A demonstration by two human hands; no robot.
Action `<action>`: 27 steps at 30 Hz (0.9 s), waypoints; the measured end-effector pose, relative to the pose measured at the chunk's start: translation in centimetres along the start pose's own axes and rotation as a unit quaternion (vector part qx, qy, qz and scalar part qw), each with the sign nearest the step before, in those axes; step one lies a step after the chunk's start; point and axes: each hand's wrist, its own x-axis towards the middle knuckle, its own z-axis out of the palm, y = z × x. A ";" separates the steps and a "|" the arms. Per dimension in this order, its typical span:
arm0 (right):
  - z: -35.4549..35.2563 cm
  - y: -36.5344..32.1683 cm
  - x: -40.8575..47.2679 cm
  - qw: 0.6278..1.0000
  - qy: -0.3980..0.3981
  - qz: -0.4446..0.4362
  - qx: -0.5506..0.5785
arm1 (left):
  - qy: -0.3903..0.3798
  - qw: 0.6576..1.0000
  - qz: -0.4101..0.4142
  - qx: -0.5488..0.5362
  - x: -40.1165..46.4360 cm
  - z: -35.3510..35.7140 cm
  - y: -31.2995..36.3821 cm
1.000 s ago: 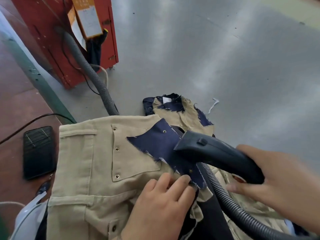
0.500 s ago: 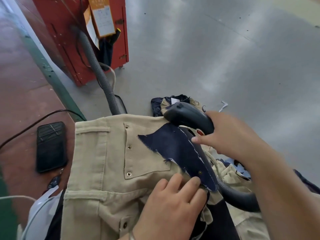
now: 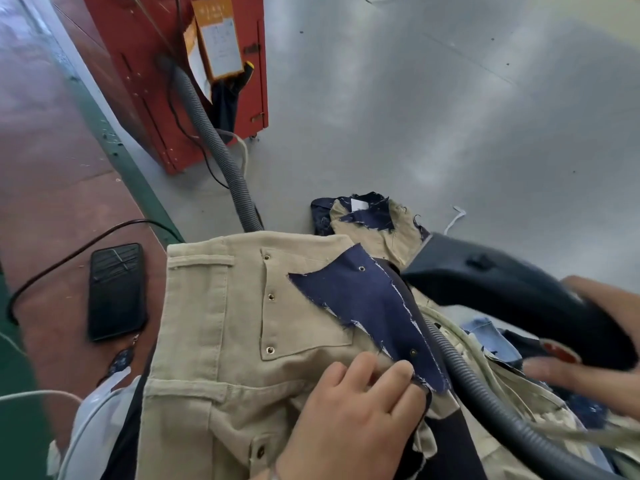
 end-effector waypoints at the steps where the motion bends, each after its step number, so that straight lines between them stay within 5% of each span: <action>1: 0.3 -0.6 -0.2 0.999 -0.019 -0.007 -0.027 | 0.001 1.000 0.001 0.001 0.0 0.0 0.0; 7: 2.3 -6.1 -0.1 0.986 -0.077 -0.031 -0.147 | -0.003 1.000 0.016 0.004 -0.1 0.1 -0.1; 22: 3.7 -11.6 10.5 0.985 -0.149 -0.084 -0.018 | -0.005 1.000 -0.008 0.013 -0.2 -0.1 0.2; 27: 3.3 -10.3 12.3 0.996 -0.074 -0.052 0.025 | -0.012 1.000 -0.011 0.007 -0.5 -0.2 0.5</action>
